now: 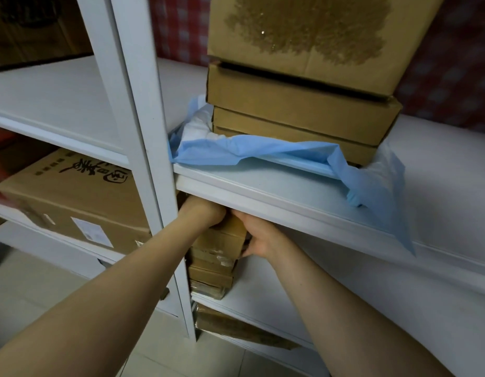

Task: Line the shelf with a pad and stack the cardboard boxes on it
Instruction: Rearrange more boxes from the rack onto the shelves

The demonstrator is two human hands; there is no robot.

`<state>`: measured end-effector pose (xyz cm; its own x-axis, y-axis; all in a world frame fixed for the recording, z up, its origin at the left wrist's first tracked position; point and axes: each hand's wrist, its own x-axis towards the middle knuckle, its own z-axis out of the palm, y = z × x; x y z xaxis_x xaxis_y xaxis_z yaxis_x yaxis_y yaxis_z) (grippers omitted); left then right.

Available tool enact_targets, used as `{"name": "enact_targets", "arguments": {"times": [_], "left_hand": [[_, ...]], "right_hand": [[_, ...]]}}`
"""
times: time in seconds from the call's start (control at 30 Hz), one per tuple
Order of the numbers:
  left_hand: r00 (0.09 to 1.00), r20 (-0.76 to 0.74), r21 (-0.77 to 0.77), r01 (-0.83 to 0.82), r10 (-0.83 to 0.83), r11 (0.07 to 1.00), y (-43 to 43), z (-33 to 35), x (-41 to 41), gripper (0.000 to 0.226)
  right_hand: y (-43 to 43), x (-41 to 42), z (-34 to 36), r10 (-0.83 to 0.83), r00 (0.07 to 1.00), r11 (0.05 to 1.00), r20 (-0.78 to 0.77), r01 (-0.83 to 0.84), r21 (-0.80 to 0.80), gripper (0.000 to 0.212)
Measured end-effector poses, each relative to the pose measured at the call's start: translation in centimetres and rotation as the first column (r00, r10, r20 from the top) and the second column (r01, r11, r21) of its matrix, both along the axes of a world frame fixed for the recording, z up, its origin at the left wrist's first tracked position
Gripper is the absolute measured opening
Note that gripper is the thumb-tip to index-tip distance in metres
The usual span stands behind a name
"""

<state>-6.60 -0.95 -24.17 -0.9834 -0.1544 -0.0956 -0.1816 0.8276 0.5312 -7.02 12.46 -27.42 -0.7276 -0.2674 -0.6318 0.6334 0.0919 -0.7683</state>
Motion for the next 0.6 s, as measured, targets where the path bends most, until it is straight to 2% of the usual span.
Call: {"name": "enact_targets", "arguments": {"times": [0.1,0.17,0.23,0.3,0.43,0.5,0.6], "left_hand": [[0.998,0.015,0.106,0.060,-0.062,0.993,-0.2,0.1,-0.5,0.019],[0.996,0.009,0.088,0.093,-0.094,0.992,-0.2,0.0,-0.7,0.030],[0.993,-0.044,0.049,0.112,-0.110,0.992,-0.2,0.0,-0.7,0.033],[0.991,-0.088,0.094,0.107,-0.099,0.990,-0.1,-0.1,-0.5,0.032],[0.995,-0.075,0.082,0.067,-0.061,0.994,-0.1,-0.5,-0.3,0.031],[0.995,-0.088,0.108,0.045,-0.035,0.993,-0.1,-0.6,-0.1,0.022],[0.987,-0.148,0.137,0.088,-0.067,0.987,-0.1,-0.8,0.0,0.011]], "right_hand": [[0.2,0.1,0.2,0.000,1.000,1.000,-0.030,-0.001,-0.016,0.027],[0.4,0.1,-0.1,-0.006,0.999,1.000,-0.045,0.005,-0.027,0.025],[0.4,0.0,-0.6,-0.025,0.998,0.998,-0.052,0.022,-0.052,0.028],[0.4,-0.2,-1.0,-0.061,0.997,0.996,-0.050,0.057,-0.074,0.032],[-0.3,-0.2,-1.1,-0.079,0.994,0.996,-0.078,0.074,-0.054,0.043],[-0.8,-0.4,-1.6,-0.103,0.991,0.994,-0.083,0.099,-0.043,0.052],[-1.1,-0.3,-1.9,-0.149,0.987,0.989,-0.064,0.148,-0.030,0.052]]}}
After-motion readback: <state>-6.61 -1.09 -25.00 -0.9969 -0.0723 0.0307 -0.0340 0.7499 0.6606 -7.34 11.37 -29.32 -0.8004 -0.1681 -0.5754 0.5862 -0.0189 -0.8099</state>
